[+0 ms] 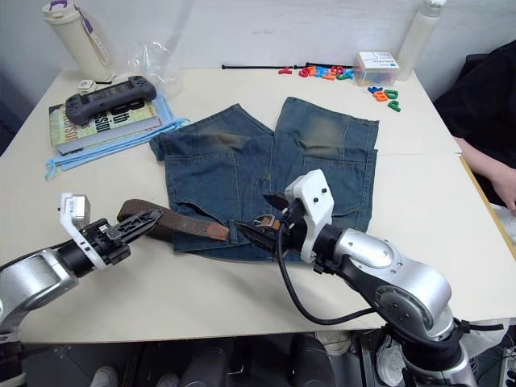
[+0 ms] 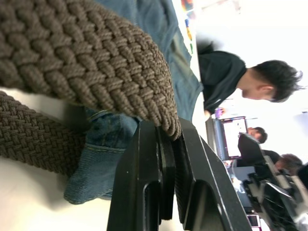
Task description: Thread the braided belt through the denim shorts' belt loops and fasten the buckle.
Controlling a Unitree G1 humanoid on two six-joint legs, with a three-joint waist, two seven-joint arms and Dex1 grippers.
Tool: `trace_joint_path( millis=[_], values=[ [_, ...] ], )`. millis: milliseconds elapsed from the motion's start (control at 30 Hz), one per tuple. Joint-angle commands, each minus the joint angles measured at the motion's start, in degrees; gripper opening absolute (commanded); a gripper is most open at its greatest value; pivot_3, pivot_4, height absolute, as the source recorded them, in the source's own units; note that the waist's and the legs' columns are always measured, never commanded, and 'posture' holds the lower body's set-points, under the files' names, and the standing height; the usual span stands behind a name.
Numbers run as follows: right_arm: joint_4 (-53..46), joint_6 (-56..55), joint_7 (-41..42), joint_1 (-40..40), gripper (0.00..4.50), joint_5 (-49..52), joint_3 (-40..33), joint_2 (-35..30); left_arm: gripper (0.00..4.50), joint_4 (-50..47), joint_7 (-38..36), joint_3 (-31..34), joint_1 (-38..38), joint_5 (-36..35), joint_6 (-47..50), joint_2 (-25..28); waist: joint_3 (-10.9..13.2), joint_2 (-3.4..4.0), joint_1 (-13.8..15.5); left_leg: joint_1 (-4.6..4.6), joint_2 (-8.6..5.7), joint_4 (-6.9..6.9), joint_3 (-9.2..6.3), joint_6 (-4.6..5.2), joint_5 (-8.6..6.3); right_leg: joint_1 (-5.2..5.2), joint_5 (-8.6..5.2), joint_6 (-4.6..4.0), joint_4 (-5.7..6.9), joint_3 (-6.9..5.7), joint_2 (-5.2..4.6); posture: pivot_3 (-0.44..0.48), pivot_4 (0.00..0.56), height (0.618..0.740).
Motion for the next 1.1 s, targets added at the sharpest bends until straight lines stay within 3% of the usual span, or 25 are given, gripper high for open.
trace_joint_path(
  millis=[33, 600, 1100],
  values=[
    [-2.26, 0.15, -0.52, -0.25, 4.28, 1.17, -0.76, 0.98, 0.0, -3.16, 2.61, -0.49, -2.29, -0.79, -1.35, 1.1, 0.0, 0.0, 0.0, 0.0, 0.0, 0.0, 0.0, 0.0, 0.0, 0.0, 0.0, 0.0, 0.0, 0.0, 0.0, 0.0, 0.15, 0.717],
    [-1.93, 0.8, -0.99, -0.32, 4.28, 0.98, -0.35, 3.94, 0.0, -3.39, 3.2, -0.2, -6.58, -0.79, 0.61, 6.12, 0.0, 0.0, -0.08, 0.01, -0.01, 0.01, 0.06, 0.01, 0.02, -0.02, 0.0, 0.0, 0.08, 0.03, 0.04, 0.0, 0.15, 0.717],
    [-2.62, 0.91, -2.01, 0.42, 4.28, 0.38, 0.81, 6.07, 0.0, -3.76, 3.12, -4.39, -7.77, -0.79, 3.1, 9.55, 0.0, 0.0, -0.13, 0.02, -0.02, 0.0, 0.09, -0.02, 0.03, -0.05, 0.0, 0.0, 0.12, 0.06, 0.07, 0.0, 0.15, 0.717]
  ],
)
